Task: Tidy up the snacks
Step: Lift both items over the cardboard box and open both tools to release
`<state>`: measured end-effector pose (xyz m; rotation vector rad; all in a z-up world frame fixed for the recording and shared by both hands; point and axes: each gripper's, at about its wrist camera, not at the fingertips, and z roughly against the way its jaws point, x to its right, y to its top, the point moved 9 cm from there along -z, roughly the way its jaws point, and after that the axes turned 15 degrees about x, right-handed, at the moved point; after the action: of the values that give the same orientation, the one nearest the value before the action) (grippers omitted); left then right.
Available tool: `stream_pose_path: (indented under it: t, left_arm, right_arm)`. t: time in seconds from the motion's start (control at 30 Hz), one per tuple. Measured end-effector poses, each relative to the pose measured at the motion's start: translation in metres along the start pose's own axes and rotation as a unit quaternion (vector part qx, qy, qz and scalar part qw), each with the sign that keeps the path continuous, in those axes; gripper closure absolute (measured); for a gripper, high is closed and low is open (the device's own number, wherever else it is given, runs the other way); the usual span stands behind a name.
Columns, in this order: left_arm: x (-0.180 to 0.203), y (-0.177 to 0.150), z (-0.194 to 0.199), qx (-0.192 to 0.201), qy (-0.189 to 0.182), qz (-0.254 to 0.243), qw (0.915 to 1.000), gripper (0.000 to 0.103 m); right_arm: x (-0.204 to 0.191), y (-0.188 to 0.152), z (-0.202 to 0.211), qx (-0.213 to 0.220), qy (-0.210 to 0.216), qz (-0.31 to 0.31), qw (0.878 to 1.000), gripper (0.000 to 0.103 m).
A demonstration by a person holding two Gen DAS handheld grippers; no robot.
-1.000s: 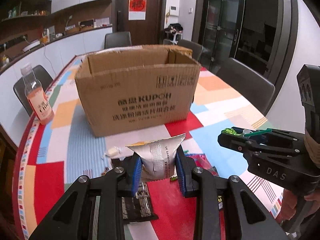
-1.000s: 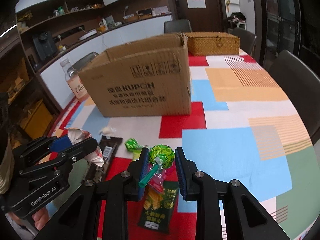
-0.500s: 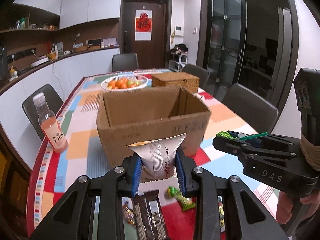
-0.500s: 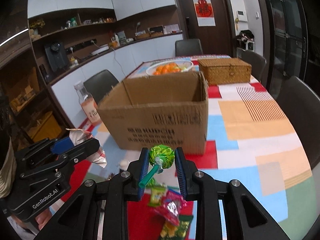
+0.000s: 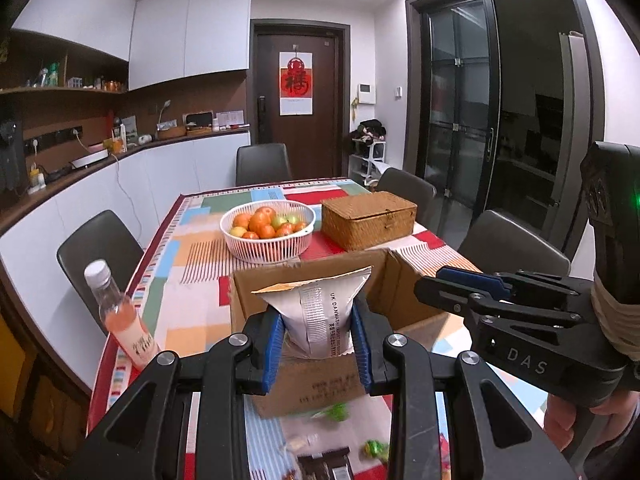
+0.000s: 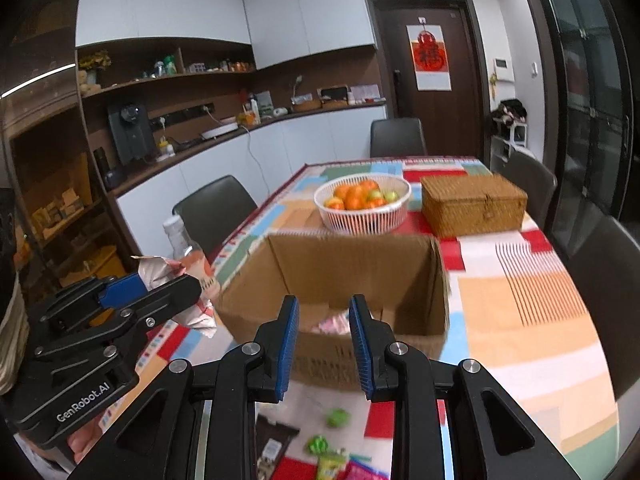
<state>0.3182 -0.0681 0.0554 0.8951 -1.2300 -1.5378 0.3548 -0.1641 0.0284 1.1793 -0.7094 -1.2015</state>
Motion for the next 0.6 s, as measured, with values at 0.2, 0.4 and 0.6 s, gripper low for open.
stream_pose_path:
  t: [0.2,0.4,0.6]
  left_arm:
    - [-0.012,0.009,-0.039,-0.021,-0.002,-0.002,0.9998,0.072]
    - [-0.015,0.004,-0.077,-0.054,-0.003,-0.004,0.9985,0.072]
    - [-0.015,-0.003,-0.101,-0.077,0.002,-0.004,0.9970,0.072]
  right_arm:
    - [0.008,0.016,-0.026,-0.005,-0.013,0.003,1.000,0.080]
    - [0.018,0.020,-0.045,-0.018,-0.026,0.006,0.999,0.080]
    - [0.022,0.015,-0.058,-0.035,-0.031,0.010,0.999,0.080]
